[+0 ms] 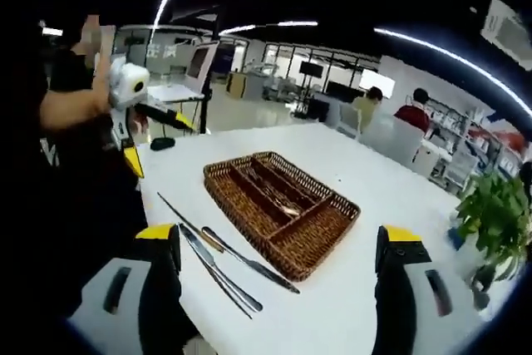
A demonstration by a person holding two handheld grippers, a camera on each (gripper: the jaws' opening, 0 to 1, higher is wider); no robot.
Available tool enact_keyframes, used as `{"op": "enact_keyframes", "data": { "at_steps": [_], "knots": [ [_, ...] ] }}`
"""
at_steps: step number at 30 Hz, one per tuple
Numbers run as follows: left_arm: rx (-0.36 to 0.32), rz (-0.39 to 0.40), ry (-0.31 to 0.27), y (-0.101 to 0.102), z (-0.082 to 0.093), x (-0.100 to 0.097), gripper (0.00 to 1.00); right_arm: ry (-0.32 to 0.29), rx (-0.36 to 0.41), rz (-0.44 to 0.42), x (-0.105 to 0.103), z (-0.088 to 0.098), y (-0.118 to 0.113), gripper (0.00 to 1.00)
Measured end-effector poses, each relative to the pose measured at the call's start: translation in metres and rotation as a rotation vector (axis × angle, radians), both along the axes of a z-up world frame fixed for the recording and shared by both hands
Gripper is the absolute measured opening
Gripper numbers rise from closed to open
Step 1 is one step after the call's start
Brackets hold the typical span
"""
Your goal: Arrange the knives, forks, and spoons in their matching storage slots by inserting each utensil handle-first until every utensil is classified and aligned in the correct compartment
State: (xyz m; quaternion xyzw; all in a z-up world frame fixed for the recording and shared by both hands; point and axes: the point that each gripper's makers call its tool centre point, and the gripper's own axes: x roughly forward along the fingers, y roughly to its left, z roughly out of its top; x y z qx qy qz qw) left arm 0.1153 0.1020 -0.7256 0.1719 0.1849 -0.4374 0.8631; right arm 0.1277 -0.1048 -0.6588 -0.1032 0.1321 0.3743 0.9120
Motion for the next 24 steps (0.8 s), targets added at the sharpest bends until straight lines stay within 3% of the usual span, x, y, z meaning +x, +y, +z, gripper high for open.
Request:
{"op": "enact_keyframes", "data": {
  "at_steps": [3,6,10,12,14,19,24],
  "knots": [
    [0.014,-0.038,0.013,-0.014,-0.002,0.001,1.00,-0.039,0.008,-0.024,-0.001,0.003,-0.008,0.99],
    [0.041,-0.081,0.027,-0.026,-0.008,0.002,1.00,-0.037,-0.038,-0.026,-0.005,-0.004,-0.013,0.99],
    [0.130,-0.124,0.076,-0.038,-0.031,0.007,0.90,-0.028,-0.067,-0.040,-0.009,-0.011,-0.024,0.99],
    [0.132,-0.122,0.078,-0.044,-0.036,0.011,0.93,-0.027,-0.065,-0.048,-0.010,-0.012,-0.027,0.99],
    [0.157,-0.167,0.129,-0.054,-0.050,0.005,0.90,-0.025,-0.064,-0.056,-0.011,-0.013,-0.031,0.99],
    [0.261,-0.242,0.179,-0.064,-0.081,-0.001,0.79,-0.015,-0.098,-0.072,-0.014,-0.025,-0.041,0.99],
    [0.296,-0.282,0.232,-0.073,-0.100,-0.002,0.72,-0.002,-0.092,-0.085,-0.019,-0.032,-0.049,0.99]
  ]
}}
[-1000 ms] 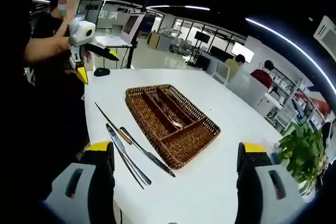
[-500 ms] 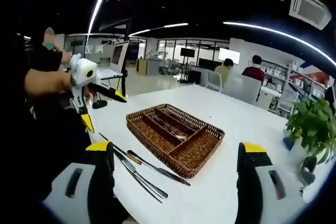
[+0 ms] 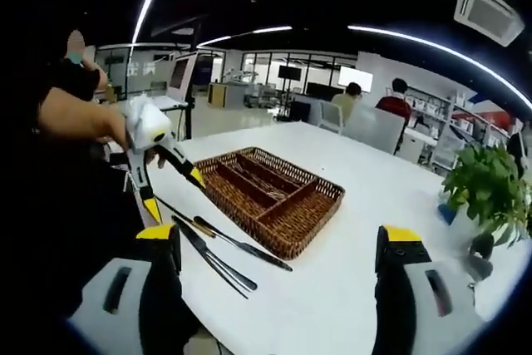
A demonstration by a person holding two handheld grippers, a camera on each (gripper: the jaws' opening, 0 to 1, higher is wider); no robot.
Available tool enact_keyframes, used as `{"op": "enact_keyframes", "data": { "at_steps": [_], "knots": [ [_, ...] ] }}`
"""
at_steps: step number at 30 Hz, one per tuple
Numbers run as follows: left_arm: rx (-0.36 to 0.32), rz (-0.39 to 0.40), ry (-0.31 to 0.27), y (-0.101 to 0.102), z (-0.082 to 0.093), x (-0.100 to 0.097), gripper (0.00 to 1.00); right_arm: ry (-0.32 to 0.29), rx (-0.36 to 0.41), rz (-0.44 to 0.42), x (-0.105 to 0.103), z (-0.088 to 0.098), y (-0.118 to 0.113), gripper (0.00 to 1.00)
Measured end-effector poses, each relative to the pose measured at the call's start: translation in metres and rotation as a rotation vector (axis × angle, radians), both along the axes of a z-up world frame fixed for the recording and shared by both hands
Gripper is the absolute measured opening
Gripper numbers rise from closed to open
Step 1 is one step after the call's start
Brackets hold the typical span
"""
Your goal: Arrange the knives, forks, and spoons in their matching storage slots by inserting each utensil handle-first until every utensil is classified and aligned in the correct compartment
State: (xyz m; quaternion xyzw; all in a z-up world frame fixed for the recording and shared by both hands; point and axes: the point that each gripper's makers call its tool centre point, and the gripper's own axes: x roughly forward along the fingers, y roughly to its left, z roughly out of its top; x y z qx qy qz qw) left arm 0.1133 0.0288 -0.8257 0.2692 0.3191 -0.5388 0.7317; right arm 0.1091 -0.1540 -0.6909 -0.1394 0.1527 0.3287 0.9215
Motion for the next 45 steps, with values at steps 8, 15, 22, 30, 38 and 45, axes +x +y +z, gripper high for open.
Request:
{"op": "enact_keyframes", "data": {
  "at_steps": [8,15,22,30,38,45],
  "knots": [
    [0.057,-0.090,0.052,-0.013,-0.023,-0.015,0.57,0.017,0.003,-0.025,-0.005,-0.009,-0.008,0.99],
    [0.116,-0.120,0.092,-0.012,-0.039,-0.014,0.32,0.022,0.024,-0.035,-0.009,-0.010,-0.010,0.99],
    [0.154,-0.085,0.145,-0.011,-0.052,-0.008,0.28,0.031,0.025,-0.044,-0.013,-0.013,-0.014,0.99],
    [0.177,-0.074,0.122,-0.011,-0.050,-0.001,0.16,0.036,0.024,-0.059,-0.014,-0.015,-0.020,0.99],
    [0.196,-0.097,0.084,-0.013,-0.051,-0.001,0.13,0.036,0.027,-0.063,-0.014,-0.017,-0.020,0.99],
    [0.199,-0.101,0.065,-0.013,-0.049,0.003,0.12,0.038,0.024,-0.063,-0.015,-0.018,-0.020,0.99]
  ]
}}
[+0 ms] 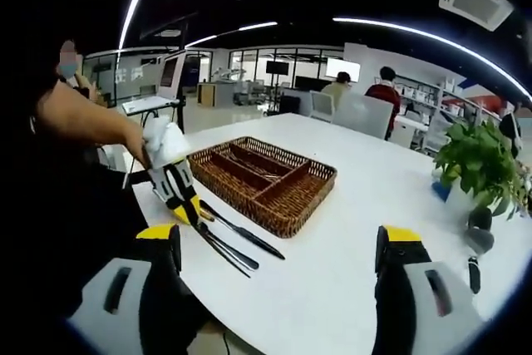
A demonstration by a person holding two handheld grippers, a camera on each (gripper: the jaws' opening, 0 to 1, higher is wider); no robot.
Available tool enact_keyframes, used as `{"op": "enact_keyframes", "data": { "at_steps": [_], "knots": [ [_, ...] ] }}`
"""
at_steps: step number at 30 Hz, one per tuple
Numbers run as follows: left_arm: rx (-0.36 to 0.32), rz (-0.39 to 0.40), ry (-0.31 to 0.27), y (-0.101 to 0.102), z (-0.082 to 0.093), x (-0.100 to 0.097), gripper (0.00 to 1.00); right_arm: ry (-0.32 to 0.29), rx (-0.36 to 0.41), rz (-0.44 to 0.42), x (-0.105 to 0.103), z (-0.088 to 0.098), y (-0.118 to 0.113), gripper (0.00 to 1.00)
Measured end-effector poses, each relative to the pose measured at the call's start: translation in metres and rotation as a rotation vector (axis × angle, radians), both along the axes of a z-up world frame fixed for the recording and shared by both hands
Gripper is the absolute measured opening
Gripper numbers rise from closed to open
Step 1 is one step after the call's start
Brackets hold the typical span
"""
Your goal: Arrange the knives, forks, and spoons in their matching storage slots by inserting each utensil handle-first until every utensil is classified and aligned in the correct compartment
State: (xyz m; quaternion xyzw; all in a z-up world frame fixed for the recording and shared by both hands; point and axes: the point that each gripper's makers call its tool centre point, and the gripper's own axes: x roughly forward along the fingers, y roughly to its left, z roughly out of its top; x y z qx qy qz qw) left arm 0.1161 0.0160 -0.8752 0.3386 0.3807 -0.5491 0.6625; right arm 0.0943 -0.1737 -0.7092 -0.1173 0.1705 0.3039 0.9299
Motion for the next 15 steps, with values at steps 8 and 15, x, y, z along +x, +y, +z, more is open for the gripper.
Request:
{"op": "enact_keyframes", "data": {
  "at_steps": [8,15],
  "knots": [
    [-0.003,-0.003,0.010,0.001,0.009,0.000,0.12,0.007,-0.019,0.020,0.003,-0.011,0.005,0.98],
    [0.012,-0.030,0.003,0.005,0.018,0.003,0.12,-0.035,-0.135,0.113,0.020,-0.042,0.020,0.92]
  ]
}}
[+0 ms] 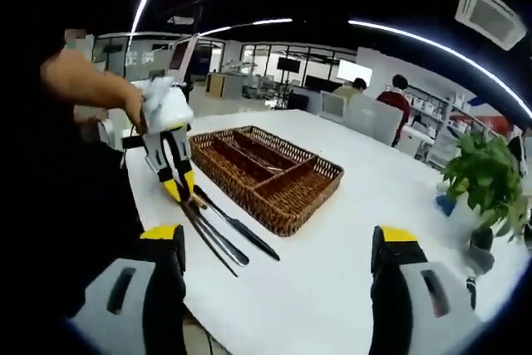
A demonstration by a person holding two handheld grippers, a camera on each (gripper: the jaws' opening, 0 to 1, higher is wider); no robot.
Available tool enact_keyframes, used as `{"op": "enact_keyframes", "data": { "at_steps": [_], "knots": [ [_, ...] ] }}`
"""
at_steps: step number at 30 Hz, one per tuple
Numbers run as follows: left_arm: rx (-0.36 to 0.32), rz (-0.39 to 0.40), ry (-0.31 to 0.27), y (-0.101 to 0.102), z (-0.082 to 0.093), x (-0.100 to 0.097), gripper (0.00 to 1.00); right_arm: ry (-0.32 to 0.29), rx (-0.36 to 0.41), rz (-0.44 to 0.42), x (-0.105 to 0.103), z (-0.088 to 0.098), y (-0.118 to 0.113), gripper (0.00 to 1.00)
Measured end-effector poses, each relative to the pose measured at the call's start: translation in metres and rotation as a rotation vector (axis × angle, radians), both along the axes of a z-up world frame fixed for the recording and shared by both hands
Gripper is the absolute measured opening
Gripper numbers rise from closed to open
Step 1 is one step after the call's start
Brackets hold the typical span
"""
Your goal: Arrange the knives, forks, and spoons in their matching storage slots by inserting each utensil handle-first until every utensil is classified and aligned in the correct compartment
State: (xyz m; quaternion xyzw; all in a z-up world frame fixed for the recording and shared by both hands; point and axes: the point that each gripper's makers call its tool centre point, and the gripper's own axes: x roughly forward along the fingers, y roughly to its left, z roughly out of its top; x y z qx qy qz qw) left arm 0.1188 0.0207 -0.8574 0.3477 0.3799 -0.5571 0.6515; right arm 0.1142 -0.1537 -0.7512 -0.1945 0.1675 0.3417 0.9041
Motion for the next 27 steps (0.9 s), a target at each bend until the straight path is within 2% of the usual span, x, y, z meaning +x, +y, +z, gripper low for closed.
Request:
{"op": "enact_keyframes", "data": {
  "at_steps": [1,3,5,7,9,12,16,21,25,27],
  "knots": [
    [0.002,-0.008,-0.001,0.000,0.002,0.000,0.12,0.027,-0.043,0.043,0.002,-0.013,0.005,0.89],
    [0.016,-0.025,-0.004,0.001,0.004,0.001,0.12,0.026,-0.095,0.080,0.007,-0.022,0.011,0.83],
    [0.028,-0.039,-0.007,0.001,0.006,0.003,0.12,0.049,-0.101,0.114,0.013,-0.034,0.021,0.79],
    [0.035,-0.043,0.001,0.000,0.007,0.004,0.12,0.025,-0.102,0.137,0.021,-0.041,0.030,0.78],
    [0.041,-0.046,0.002,0.000,0.009,0.006,0.11,0.031,-0.119,0.177,0.023,-0.051,0.043,0.77],
    [0.046,-0.052,0.003,-0.001,0.011,0.007,0.11,0.021,-0.159,0.186,0.030,-0.065,0.049,0.70],
    [0.052,-0.064,0.004,-0.001,0.013,0.009,0.11,0.043,-0.220,0.192,0.037,-0.087,0.050,0.70],
    [0.060,-0.078,0.006,0.000,0.014,0.013,0.11,0.077,-0.233,0.222,0.039,-0.096,0.056,0.57],
    [0.048,-0.067,0.029,-0.004,0.016,0.014,0.11,0.073,-0.232,0.253,0.039,-0.096,0.067,0.49],
    [0.051,-0.068,0.033,-0.004,0.015,0.013,0.11,0.061,-0.267,0.277,0.038,-0.100,0.070,0.44]
  ]
}}
